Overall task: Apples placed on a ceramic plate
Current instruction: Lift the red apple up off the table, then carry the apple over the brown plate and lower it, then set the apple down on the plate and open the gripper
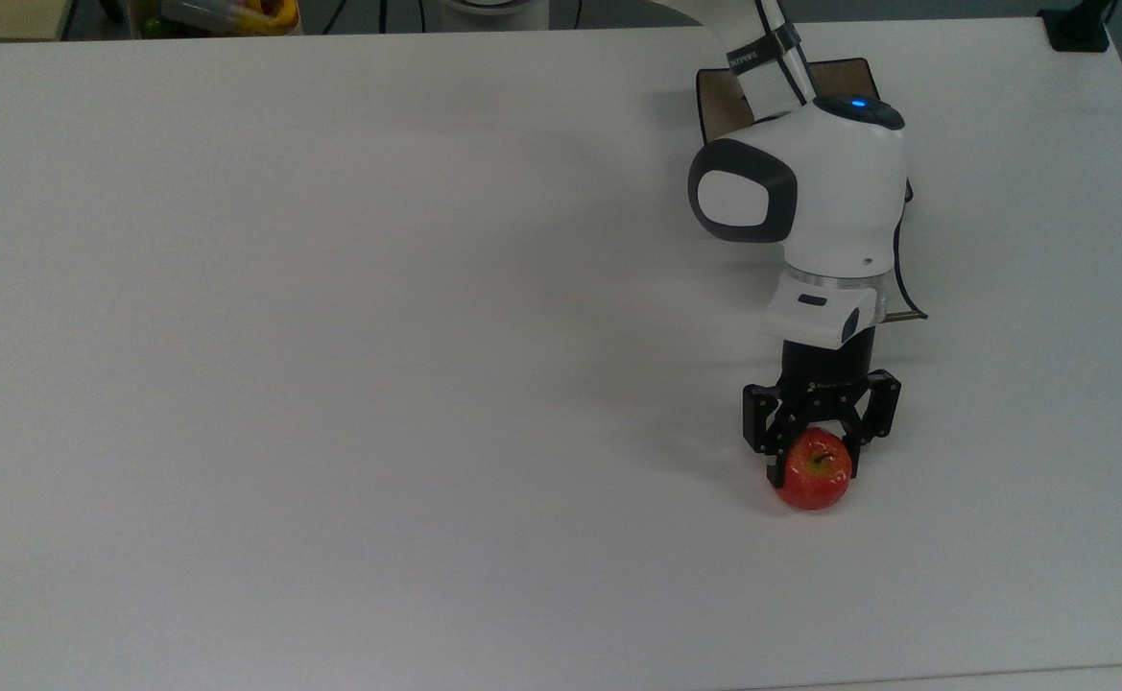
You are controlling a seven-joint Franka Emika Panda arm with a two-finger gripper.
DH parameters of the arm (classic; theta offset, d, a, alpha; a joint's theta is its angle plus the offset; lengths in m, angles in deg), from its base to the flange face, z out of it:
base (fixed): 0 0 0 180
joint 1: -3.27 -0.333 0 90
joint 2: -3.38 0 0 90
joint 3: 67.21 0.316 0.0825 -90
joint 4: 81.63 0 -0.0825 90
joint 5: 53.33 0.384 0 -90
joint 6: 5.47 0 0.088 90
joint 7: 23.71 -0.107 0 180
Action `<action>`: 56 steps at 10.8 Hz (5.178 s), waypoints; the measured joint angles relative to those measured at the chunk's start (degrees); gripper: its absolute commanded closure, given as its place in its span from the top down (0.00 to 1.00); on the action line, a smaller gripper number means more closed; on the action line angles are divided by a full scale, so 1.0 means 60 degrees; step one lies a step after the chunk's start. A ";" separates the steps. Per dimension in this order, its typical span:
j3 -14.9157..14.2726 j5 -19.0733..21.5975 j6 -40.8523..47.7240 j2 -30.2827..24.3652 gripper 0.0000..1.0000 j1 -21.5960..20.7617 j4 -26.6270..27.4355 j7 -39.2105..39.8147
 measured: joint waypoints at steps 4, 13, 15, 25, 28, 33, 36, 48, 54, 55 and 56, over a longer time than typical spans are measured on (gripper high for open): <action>0.0009 -0.0001 -0.0008 -0.0215 0.12 -0.0011 -0.0024 -0.0053; 0.0130 0.1549 0.2865 -0.5815 0.12 0.0500 0.2135 -0.0434; 0.0158 0.2316 0.4290 -0.6904 0.12 0.0484 0.2506 -0.0298; 0.0241 0.5684 0.8037 -1.1377 0.12 0.0460 0.7523 0.3675; 0.0877 0.5842 0.7707 -1.1491 0.12 0.0442 0.8915 0.4164; 0.2469 0.5846 0.4973 -1.1329 0.11 0.0400 1.0797 0.4018; 0.2870 0.5834 0.3597 -1.0778 0.09 0.0399 1.1175 0.3755; 0.3533 -0.3122 0.1286 -0.8313 0.24 0.0137 1.1111 -0.6732; 0.3533 -0.3125 0.0987 -0.8256 1.00 0.0240 1.1069 -0.6827; 0.3533 -0.3125 0.0987 -0.8255 1.00 0.0240 1.1068 -0.6853; 0.3533 -0.3125 0.0987 -0.8255 1.00 0.0241 1.1067 -0.6859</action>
